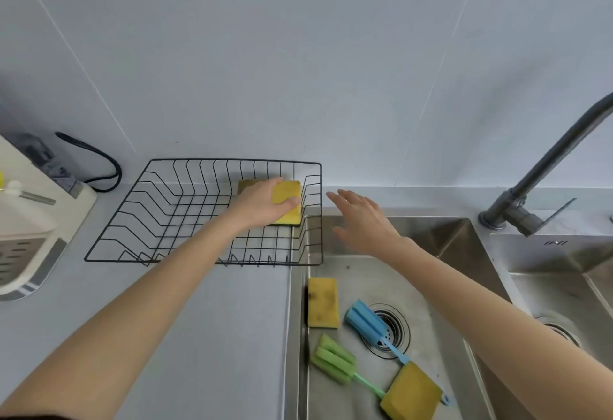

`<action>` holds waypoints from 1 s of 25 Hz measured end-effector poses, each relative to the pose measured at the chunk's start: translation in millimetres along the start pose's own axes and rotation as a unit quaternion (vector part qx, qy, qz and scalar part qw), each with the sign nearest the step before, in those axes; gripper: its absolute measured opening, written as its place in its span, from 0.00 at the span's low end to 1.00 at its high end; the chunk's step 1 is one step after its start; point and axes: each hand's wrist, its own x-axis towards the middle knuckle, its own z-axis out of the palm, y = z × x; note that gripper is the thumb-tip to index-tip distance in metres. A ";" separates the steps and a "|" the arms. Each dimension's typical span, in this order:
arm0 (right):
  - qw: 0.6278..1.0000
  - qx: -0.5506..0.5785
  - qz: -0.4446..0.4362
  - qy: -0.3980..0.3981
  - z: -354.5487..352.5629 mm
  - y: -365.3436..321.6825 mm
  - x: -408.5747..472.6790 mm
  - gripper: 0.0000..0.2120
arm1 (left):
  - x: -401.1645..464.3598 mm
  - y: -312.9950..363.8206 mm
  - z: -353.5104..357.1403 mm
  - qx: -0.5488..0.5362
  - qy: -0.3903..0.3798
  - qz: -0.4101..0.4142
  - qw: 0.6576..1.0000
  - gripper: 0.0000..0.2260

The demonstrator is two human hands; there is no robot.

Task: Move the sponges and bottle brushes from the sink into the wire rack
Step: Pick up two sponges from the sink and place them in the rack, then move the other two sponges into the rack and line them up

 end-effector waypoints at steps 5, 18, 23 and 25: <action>0.999 0.021 0.024 -0.018 -4.7 31.3 -39.4 0.31 | -19.0 40.2 28.4 -0.009 -0.007 0.029 1.000 0.26; 0.990 0.034 0.046 -0.127 37.1 117.8 -105.3 0.30 | -31.8 99.5 129.8 -0.039 -0.097 0.006 0.995 0.25; 0.981 0.064 0.060 -0.175 73.5 138.7 -111.8 0.29 | -22.8 86.1 172.7 -0.005 -0.149 -0.053 0.987 0.27; 0.973 0.079 0.074 -0.205 93.4 147.5 -115.5 0.29 | -19.1 72.6 188.7 0.002 -0.156 -0.085 0.984 0.27</action>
